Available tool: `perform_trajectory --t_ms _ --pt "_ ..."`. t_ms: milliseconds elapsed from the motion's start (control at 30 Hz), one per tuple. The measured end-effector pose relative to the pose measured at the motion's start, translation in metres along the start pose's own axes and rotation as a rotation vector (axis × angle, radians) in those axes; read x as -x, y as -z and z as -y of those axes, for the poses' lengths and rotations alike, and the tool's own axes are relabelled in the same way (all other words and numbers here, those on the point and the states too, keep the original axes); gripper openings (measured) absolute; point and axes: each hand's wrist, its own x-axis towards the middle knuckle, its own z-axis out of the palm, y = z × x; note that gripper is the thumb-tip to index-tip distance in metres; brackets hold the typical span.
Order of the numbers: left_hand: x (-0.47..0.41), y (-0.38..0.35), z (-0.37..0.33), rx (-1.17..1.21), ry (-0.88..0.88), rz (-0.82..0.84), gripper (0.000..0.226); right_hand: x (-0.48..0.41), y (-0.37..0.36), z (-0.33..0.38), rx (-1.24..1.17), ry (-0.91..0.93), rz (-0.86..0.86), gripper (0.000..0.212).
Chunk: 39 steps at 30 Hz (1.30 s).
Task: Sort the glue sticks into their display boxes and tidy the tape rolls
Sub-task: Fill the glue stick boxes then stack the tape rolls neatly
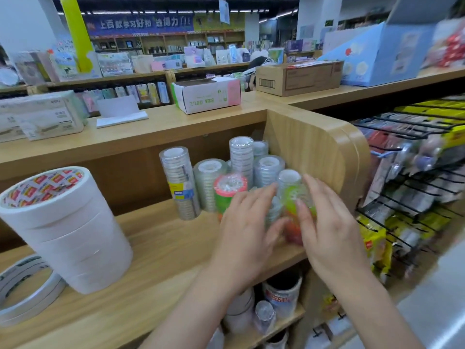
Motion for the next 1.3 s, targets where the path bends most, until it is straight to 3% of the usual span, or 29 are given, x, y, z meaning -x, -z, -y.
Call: perform_trajectory --t_ms 133,233,367,500,667,800,900,1067,1233,1300 --pt "-0.016 -0.001 -0.007 0.060 0.006 -0.072 0.032 -0.007 0.005 0.001 -0.066 -0.056 -0.079 0.029" --pt "-0.025 -0.003 -0.014 0.084 -0.013 -0.088 0.017 -0.016 0.015 0.007 -0.040 -0.103 -0.046 0.014" --pt "-0.041 0.005 -0.022 0.129 0.127 0.070 0.012 -0.033 0.029 0.015 0.066 -0.137 0.080 0.005" --pt "-0.060 0.018 -0.030 0.172 0.237 0.198 0.024 -0.038 0.034 0.017 0.141 -0.130 0.190 0.007" --pt "-0.068 0.020 -0.035 -0.112 0.026 0.356 0.021 -0.025 0.032 0.004 0.025 -0.023 0.236 0.018" --pt "-0.063 0.016 -0.036 -0.289 -0.152 0.440 0.030 -0.002 0.034 -0.004 0.035 0.005 0.013 0.020" --pt "-0.071 0.019 -0.042 -0.297 -0.123 0.463 0.031 0.004 0.032 -0.013 0.063 0.076 -0.058 0.013" --pt "-0.080 0.027 -0.046 -0.122 0.035 0.428 0.017 0.004 0.026 -0.019 0.095 0.187 -0.010 0.026" --pt "-0.053 0.022 -0.039 -0.238 -0.194 0.482 0.032 -0.004 0.025 -0.023 0.024 0.190 -0.025 0.022" --pt "-0.037 0.018 -0.038 -0.317 -0.253 0.411 0.045 -0.001 0.024 -0.022 -0.053 0.128 -0.054 0.018"
